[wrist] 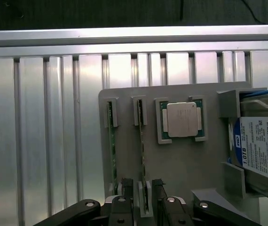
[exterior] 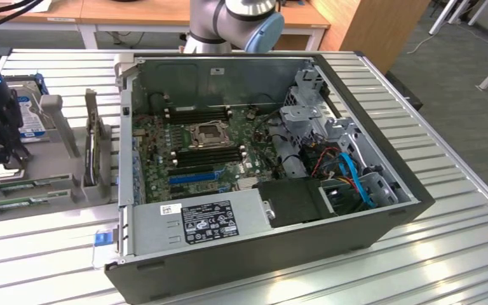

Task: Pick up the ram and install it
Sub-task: 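Pick up the ram and move it above insertion slot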

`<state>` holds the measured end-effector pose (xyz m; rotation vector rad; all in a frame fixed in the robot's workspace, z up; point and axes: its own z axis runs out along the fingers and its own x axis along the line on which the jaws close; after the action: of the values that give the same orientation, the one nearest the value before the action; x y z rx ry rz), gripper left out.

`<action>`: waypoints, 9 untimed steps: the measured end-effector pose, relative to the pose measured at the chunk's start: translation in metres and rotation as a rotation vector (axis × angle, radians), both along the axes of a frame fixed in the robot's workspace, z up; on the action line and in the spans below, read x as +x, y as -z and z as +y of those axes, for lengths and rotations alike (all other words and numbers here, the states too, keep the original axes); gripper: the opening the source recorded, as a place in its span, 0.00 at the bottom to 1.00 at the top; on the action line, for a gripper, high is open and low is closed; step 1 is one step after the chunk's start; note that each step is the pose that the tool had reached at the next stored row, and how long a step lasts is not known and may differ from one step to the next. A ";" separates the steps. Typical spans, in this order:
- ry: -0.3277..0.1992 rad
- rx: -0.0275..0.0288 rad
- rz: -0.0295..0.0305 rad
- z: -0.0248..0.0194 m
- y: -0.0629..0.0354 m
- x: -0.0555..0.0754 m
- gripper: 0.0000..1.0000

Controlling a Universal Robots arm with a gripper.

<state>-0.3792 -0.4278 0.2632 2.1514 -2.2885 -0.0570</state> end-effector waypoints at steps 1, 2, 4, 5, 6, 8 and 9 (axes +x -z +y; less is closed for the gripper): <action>0.000 0.0000 0.0000 0.0000 0.0006 0.000 0.30; 0.000 0.0001 0.0000 0.0000 0.0012 0.000 0.30; 0.000 0.0000 -0.0001 0.0000 0.0025 0.000 0.30; 0.000 0.0000 0.0000 0.0000 0.0030 0.000 0.30; 0.000 0.0000 0.0000 0.0000 0.0036 0.000 0.30; 0.000 0.0000 0.0001 0.0000 0.0047 0.000 0.30; 0.000 0.0000 0.0000 0.0000 0.0053 0.000 0.30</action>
<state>-0.3792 -0.4277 0.2579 2.1514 -2.2886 -0.0570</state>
